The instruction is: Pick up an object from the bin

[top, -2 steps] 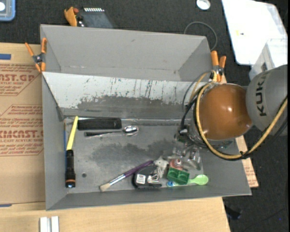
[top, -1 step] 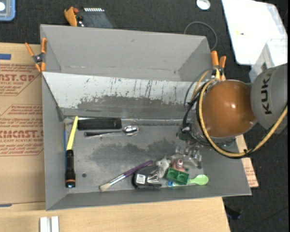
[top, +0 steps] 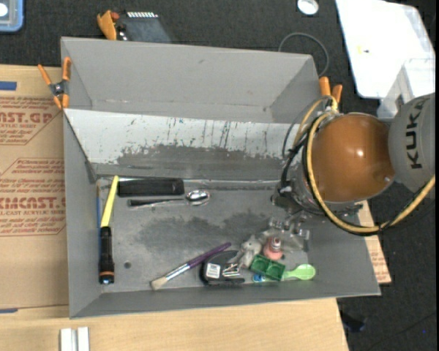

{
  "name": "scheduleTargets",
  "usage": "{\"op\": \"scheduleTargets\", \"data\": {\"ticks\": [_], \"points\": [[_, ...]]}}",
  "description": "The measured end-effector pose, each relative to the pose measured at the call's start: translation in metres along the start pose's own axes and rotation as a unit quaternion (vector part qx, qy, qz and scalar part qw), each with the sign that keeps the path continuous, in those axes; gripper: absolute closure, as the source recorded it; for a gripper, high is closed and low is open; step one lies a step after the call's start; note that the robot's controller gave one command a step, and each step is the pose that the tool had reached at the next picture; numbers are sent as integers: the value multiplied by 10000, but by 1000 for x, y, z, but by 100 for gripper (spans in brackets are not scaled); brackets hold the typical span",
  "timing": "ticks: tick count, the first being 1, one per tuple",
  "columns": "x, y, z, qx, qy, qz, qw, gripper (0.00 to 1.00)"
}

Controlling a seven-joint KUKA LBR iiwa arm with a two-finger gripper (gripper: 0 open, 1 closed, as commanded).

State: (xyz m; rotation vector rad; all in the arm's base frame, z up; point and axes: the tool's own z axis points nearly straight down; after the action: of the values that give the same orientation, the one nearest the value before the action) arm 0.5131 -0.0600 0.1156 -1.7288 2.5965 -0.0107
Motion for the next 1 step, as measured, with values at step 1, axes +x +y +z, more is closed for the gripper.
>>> {"op": "scheduleTargets", "data": {"ticks": [1], "points": [[0, 0, -17, 4, 0, -1, 10000, 100]]}}
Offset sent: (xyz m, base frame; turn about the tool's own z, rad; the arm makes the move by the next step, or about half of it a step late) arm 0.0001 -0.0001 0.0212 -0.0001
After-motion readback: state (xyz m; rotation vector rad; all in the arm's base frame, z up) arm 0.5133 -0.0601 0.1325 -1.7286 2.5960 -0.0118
